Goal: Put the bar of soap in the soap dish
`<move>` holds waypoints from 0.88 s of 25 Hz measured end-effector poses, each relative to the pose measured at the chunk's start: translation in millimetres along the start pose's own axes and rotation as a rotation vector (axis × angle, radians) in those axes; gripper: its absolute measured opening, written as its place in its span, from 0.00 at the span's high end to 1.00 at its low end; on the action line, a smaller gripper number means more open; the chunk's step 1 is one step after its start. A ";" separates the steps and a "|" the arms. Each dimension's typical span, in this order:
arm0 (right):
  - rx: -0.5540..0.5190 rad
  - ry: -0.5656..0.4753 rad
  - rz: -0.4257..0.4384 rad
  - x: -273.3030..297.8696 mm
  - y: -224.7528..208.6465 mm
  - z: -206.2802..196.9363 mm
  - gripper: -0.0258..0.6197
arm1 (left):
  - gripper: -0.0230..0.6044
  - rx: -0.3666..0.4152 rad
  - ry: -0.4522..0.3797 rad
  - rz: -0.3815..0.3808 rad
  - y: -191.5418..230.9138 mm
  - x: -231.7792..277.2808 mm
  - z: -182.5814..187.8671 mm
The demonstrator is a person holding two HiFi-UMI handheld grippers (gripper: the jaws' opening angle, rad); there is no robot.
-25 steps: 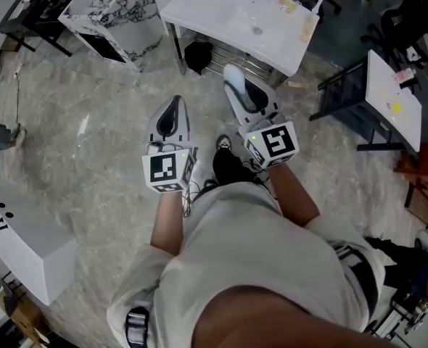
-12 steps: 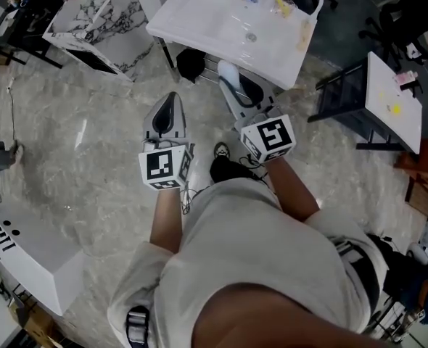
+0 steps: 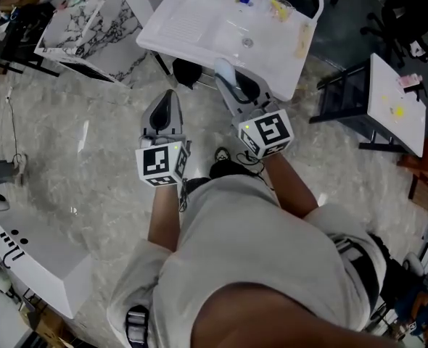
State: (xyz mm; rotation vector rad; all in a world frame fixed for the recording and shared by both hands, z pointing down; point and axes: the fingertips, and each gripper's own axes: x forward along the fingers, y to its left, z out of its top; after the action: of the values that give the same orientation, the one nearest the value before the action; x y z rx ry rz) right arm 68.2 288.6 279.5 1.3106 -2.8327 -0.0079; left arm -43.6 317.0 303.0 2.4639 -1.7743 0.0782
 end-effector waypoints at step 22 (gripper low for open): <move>0.179 0.070 -0.050 156.5 -61.9 -33.9 0.78 | 0.93 -0.011 0.060 -0.098 99.1 140.9 -1.3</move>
State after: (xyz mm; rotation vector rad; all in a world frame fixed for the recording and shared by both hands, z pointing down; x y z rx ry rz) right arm 14.8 129.4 315.1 1.3840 -2.7962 0.2915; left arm -92.7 153.2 324.1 2.5087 -1.6235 0.1320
